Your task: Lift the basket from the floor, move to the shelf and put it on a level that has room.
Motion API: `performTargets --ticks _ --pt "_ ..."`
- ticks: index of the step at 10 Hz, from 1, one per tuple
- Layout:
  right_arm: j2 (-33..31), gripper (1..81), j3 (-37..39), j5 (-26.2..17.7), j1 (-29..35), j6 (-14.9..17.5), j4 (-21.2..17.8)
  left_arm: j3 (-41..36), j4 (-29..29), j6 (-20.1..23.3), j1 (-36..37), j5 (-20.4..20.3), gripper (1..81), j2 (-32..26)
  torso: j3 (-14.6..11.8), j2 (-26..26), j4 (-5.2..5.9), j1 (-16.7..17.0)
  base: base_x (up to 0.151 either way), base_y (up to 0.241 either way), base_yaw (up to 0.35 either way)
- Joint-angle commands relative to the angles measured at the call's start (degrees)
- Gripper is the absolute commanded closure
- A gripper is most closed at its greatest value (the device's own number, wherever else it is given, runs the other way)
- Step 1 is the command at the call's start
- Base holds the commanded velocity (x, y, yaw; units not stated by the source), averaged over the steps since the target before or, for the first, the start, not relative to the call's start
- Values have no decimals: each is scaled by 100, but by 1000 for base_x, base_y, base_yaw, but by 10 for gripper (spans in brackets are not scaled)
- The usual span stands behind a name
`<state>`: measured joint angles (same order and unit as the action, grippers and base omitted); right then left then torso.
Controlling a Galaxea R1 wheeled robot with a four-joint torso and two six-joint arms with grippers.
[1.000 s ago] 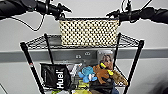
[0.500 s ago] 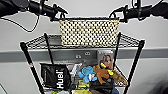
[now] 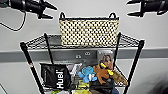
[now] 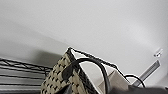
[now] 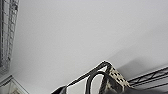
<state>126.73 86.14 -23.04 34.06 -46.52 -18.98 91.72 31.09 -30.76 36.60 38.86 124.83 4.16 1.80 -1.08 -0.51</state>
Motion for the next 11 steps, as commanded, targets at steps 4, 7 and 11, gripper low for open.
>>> performTargets --ticks 4,7,11 --pt "-1348 10 -1179 -473 781 -6 -9 -1041 -58 8 994 543 10 -1345 0 0 0 0 0 0 0" --pt "-2097 10 -1434 -957 685 3 149 -1297 -68 254 1011 983 10 -2084 0 0 0 0 0 0 0" --pt "-2896 10 -1610 -1449 483 187 290 -1332 -260 650 977 1676 10 -2962 -2 2 0 4 0 0 0"
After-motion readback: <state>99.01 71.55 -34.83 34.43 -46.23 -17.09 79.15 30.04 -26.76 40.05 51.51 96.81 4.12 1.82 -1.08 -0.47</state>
